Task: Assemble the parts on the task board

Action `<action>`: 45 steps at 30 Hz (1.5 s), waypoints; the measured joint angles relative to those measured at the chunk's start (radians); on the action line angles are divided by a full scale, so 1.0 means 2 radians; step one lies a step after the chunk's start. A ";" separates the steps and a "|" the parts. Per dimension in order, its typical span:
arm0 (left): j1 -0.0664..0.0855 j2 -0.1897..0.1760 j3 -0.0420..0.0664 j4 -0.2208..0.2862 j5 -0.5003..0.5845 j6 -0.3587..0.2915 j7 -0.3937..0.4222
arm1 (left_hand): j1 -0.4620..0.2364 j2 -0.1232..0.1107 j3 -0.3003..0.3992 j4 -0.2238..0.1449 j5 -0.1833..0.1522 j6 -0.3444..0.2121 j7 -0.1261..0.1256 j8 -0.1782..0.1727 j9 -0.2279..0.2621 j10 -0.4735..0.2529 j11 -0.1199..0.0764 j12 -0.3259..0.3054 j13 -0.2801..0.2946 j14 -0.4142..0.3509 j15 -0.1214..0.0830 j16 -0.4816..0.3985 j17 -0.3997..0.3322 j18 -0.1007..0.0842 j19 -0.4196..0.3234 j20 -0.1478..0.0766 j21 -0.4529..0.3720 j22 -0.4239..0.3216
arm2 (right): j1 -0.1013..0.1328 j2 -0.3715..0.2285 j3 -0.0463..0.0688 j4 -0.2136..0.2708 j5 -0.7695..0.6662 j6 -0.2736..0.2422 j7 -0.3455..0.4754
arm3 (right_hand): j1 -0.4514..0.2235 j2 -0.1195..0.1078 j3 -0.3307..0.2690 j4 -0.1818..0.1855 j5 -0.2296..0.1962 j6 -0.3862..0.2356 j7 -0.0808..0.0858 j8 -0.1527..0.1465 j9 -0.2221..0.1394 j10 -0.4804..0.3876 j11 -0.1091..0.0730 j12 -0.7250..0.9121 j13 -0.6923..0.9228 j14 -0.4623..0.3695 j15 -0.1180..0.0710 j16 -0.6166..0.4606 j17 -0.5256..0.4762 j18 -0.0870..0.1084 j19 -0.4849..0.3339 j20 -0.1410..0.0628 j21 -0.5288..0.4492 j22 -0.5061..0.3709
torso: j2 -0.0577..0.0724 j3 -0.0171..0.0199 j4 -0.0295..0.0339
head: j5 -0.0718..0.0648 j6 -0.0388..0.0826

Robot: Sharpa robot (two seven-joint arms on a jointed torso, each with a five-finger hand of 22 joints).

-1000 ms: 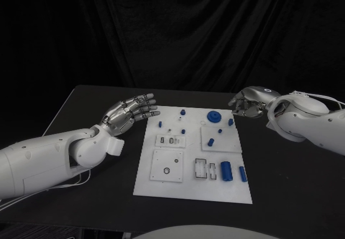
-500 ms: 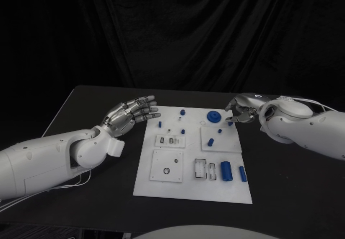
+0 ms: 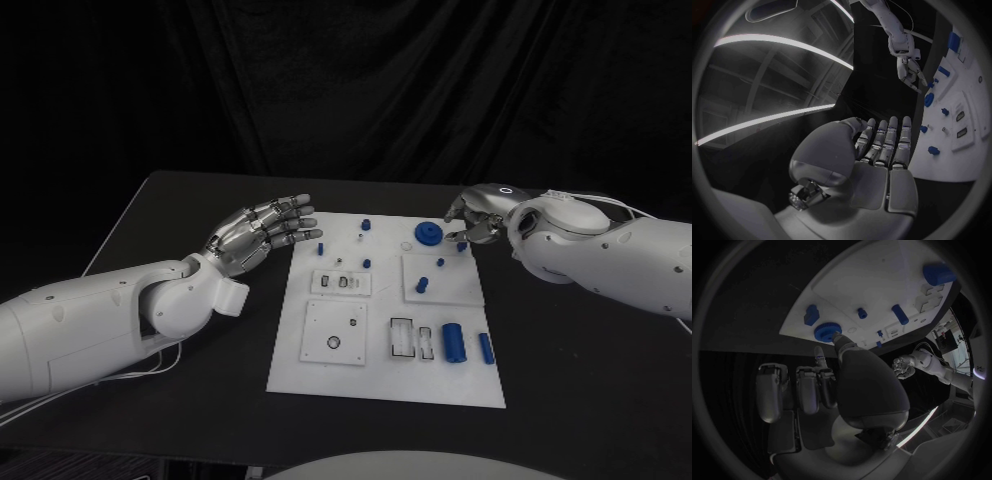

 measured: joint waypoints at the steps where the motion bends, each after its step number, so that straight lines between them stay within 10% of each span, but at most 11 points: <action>1: 0.000 0.000 0.000 0.000 0.000 0.000 -0.001 | 0.000 0.000 0.000 0.000 0.000 0.000 0.000 0.000 0.000 0.000 0.000 0.000 0.000 0.000 0.000 0.000 0.000 0.000 -0.001 0.001 0.000 0.000 | 0.000 0.001 0.000 -0.001 -0.001 0.000 0.000 | 0.002 0.000 0.002 -0.002 0.000 -0.007 -0.002 -0.001 -0.002 -0.001 -0.002 0.000 0.000 0.000 -0.001 0.000 0.000 0.000 0.001 -0.001 -0.004 0.000 | 0.000 0.0000 0.0000 | 0.000 0.000; 45: -0.003 0.006 0.000 -0.010 0.000 0.018 -0.019 | -0.006 -0.002 0.007 -0.001 0.000 -0.002 0.002 0.000 0.000 0.000 0.003 0.000 0.000 -0.004 0.004 0.000 0.000 0.000 -0.004 0.001 0.000 0.000 | -0.015 0.074 0.002 -0.082 -0.042 0.018 0.002 | -0.038 0.009 0.001 0.005 0.017 0.005 0.004 0.001 -0.003 -0.001 -0.003 0.000 0.000 0.001 -0.004 0.000 0.000 -0.008 0.001 -0.004 0.033 0.000 | 0.000 0.0000 0.0000 | -0.001 0.000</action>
